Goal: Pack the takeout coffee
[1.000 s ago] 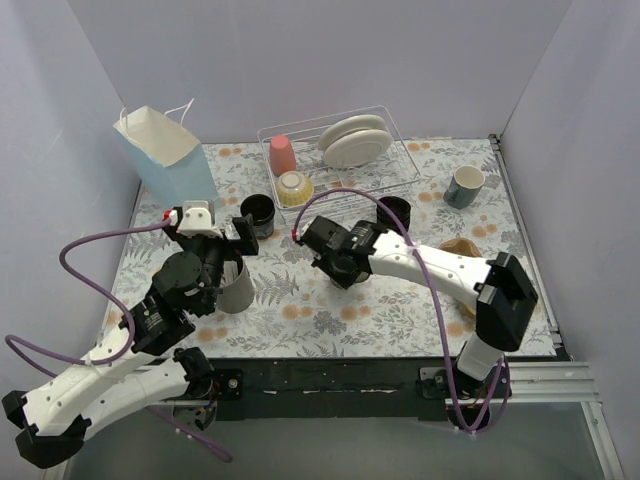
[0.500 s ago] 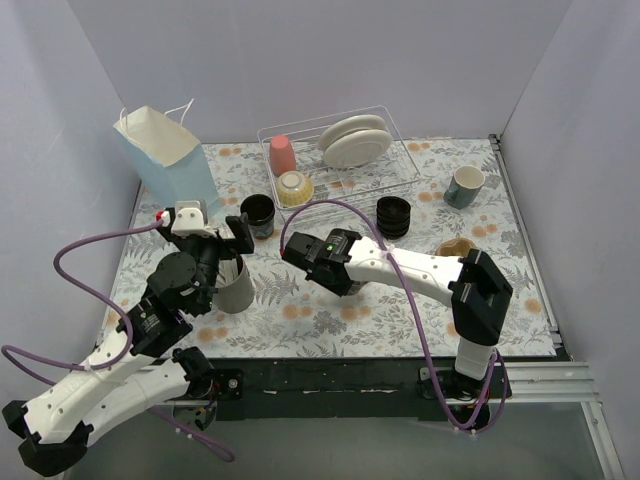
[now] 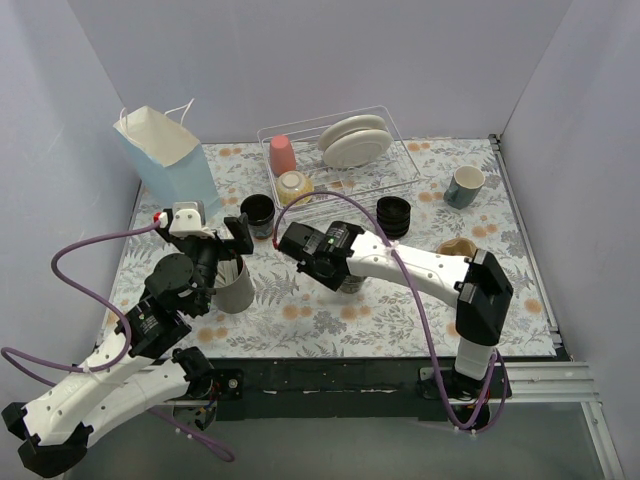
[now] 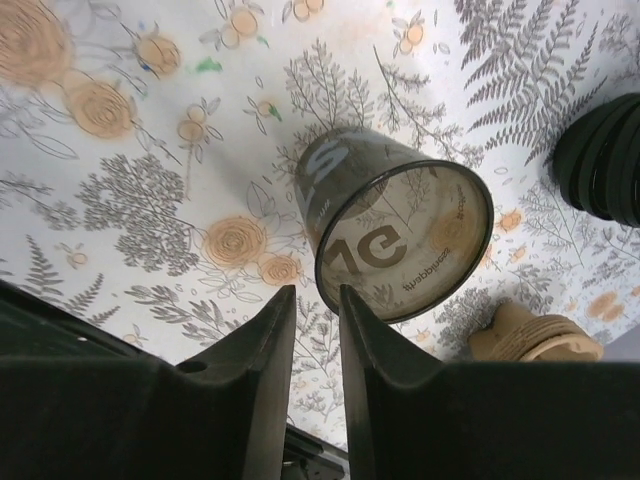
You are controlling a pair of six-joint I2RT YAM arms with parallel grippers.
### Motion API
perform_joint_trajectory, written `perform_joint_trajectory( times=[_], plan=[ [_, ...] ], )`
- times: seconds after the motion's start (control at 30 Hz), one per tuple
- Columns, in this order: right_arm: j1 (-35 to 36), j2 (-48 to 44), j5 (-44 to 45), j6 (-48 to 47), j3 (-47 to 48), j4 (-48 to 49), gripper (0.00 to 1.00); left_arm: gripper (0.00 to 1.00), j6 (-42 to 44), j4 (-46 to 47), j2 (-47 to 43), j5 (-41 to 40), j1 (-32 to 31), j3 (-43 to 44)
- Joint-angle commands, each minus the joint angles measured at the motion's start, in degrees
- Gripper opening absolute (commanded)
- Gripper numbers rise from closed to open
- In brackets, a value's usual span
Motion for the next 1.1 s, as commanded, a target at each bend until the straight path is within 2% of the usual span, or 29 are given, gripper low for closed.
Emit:
perform_joint_trajectory(
  times=[0.0,0.1,0.23,0.37,0.53,0.6,0.8,1.07],
  plan=[
    [-0.4,-4.3,-1.4,0.9,4.2,2.3,0.34,0.98,-0.1,0.5,-0.4,1.6,0.2,-0.4],
    [-4.0,-8.1,-1.0,1.0,1.2,7.8,0.36,0.98,-0.1,0.6,-0.8,3.4,0.2,-0.5],
    [-13.4,-12.2,1.6,-1.4,-3.0,14.9,0.38,0.98,0.2,1.7,-1.1,8.4,0.3,-1.4],
    [-21.0,-11.6,3.1,-4.6,-4.2,20.3,0.39,0.98,-1.6,2.2,0.9,13.3,0.2,-1.1],
    [-28.2,-6.3,2.2,-10.3,-3.3,24.8,0.39,0.98,-1.7,2.8,2.7,19.7,0.2,-1.1],
    [-29.3,-3.4,1.4,-11.8,-2.4,24.9,0.39,0.98,-1.3,2.4,3.0,22.0,0.2,-1.2],
    [-32.4,3.0,-1.7,-14.4,3.0,23.5,0.4,0.98,-0.5,1.7,3.5,22.6,0.2,-1.4],
    [-34.1,6.4,-4.7,-14.4,3.9,23.1,0.4,0.98,0.3,1.5,3.2,22.3,0.2,-1.7]
  ],
)
